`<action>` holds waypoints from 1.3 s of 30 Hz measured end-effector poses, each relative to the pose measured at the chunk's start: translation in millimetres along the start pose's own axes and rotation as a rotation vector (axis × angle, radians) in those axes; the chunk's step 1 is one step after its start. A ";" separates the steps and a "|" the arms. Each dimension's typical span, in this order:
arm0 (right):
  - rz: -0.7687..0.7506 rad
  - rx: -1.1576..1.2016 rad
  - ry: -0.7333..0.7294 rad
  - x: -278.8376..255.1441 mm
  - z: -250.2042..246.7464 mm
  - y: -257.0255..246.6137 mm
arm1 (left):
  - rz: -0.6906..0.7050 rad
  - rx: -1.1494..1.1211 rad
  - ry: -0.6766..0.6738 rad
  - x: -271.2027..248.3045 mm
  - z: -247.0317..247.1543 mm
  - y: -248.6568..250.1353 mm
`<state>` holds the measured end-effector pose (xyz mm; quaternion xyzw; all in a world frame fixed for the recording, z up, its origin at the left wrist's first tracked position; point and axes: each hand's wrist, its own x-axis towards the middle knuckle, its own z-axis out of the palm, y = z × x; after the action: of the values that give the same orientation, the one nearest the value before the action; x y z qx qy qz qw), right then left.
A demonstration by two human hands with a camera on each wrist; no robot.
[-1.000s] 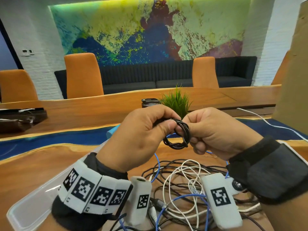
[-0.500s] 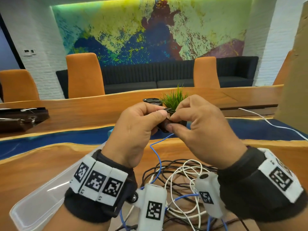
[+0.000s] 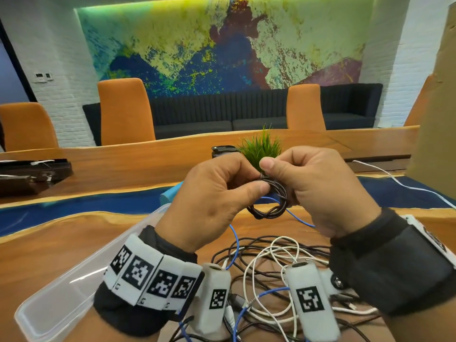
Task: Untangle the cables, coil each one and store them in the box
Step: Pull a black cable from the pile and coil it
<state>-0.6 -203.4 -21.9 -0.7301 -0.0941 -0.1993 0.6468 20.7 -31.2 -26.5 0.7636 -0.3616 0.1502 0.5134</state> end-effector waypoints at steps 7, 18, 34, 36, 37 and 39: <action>0.287 0.043 -0.259 1.4 -16.1 -2.5 | 0.102 0.032 0.034 -1.4 6.9 -0.5; -0.023 -0.041 -0.163 -6.0 0.3 -12.3 | -0.071 0.132 0.163 0.9 3.8 -5.4; -0.662 -0.341 -0.027 -0.1 -5.3 -2.1 | -0.404 -0.760 0.135 1.9 9.1 12.7; -0.468 -0.147 -0.046 -1.6 -5.3 -4.9 | -0.315 -0.693 0.129 1.0 12.0 11.4; -0.309 -0.009 -0.073 -2.0 -4.9 -5.8 | -0.258 -0.604 0.134 0.8 13.2 10.5; -0.007 0.213 -0.154 -1.6 -5.4 -6.4 | -0.137 -0.402 0.142 -0.1 14.4 7.0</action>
<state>-5.4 -207.5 -16.4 -0.6700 -0.1666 -0.1340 0.7109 13.6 -45.4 -28.0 0.6562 -0.2945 0.0934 0.6885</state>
